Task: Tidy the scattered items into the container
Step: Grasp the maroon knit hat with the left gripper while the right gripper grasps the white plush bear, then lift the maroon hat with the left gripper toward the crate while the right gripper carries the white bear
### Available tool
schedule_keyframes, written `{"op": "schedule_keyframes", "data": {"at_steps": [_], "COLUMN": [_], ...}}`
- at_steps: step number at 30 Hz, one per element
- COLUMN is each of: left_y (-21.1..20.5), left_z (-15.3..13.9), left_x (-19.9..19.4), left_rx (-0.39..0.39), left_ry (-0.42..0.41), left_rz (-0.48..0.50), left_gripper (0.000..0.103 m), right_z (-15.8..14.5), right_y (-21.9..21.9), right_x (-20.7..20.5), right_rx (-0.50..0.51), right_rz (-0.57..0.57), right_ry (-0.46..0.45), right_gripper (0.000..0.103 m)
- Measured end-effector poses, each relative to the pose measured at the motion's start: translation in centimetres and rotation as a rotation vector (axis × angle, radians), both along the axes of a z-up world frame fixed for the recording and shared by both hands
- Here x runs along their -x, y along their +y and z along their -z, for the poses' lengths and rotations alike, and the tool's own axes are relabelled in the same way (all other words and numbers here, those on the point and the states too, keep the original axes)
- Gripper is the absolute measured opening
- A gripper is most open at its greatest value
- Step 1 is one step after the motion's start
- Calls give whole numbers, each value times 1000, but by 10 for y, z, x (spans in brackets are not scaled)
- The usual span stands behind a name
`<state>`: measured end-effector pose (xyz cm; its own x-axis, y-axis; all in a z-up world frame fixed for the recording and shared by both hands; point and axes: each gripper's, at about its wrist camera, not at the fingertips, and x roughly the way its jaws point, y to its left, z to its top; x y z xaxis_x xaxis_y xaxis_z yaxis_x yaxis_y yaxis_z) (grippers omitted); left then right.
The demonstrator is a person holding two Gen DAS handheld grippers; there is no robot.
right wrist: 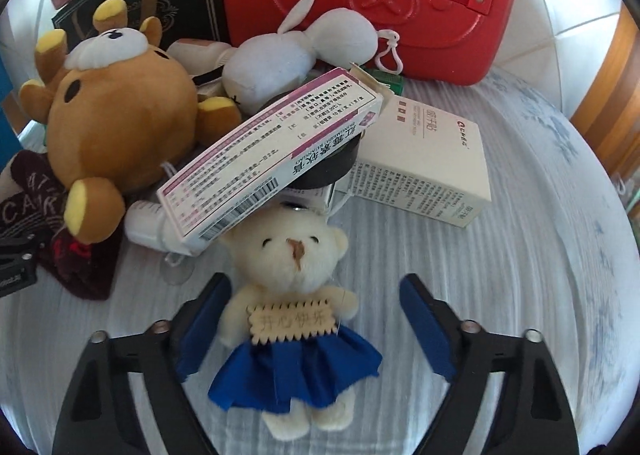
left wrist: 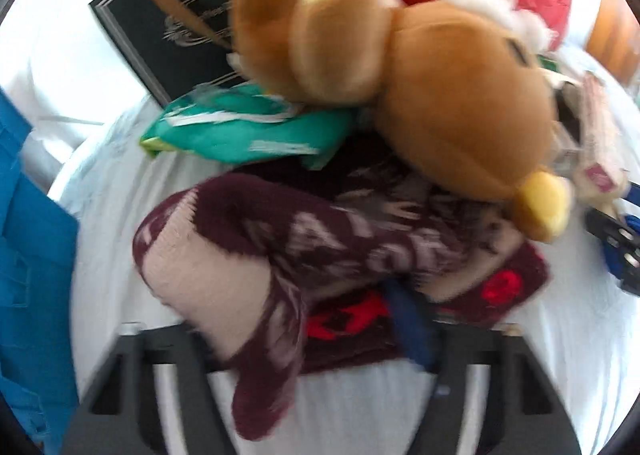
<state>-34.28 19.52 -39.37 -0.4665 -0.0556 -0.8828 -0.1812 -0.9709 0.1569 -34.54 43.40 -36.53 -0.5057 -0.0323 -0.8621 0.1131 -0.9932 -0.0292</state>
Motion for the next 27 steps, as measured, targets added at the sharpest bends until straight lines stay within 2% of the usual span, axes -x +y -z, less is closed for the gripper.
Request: {"op": "schedule_keyframes", "data": {"at_steps": [1, 3, 4, 6, 9, 20, 22, 27], "left_y": [2, -2, -5, -11, -16, -7, -4, -8], "left_z": [-2, -4, -6, -10, -15, -33, -37, -54], "left_x": [-4, -10, -13, -22, -38, -114, -135, -158], "left_rx": [6, -10, -19, -35, -51, -91, -98, -100], "left_ry": [9, 16, 18, 21, 21, -4, -3, 13], "left_rz": [2, -19, -32, -47, -55, -24, -23, -6], "left_gripper": [27, 15, 11, 11, 10, 10, 10, 9], "right_z": [0, 2, 1, 1, 0, -5, -11, -35], "right_y": [0, -1, -1, -1, 0, -1, -3, -11], "right_x": [1, 2, 1, -3, -12, -92, -109, -147], "right_rx": [3, 15, 5, 9, 15, 22, 26, 33], "right_rz": [-3, -19, -22, -25, -24, -29, -33, -55], "right_ry": [-4, -17, -13, -20, -34, -124, -127, -115], "right_gripper": [75, 51, 45, 35, 30, 27, 26, 26]}}
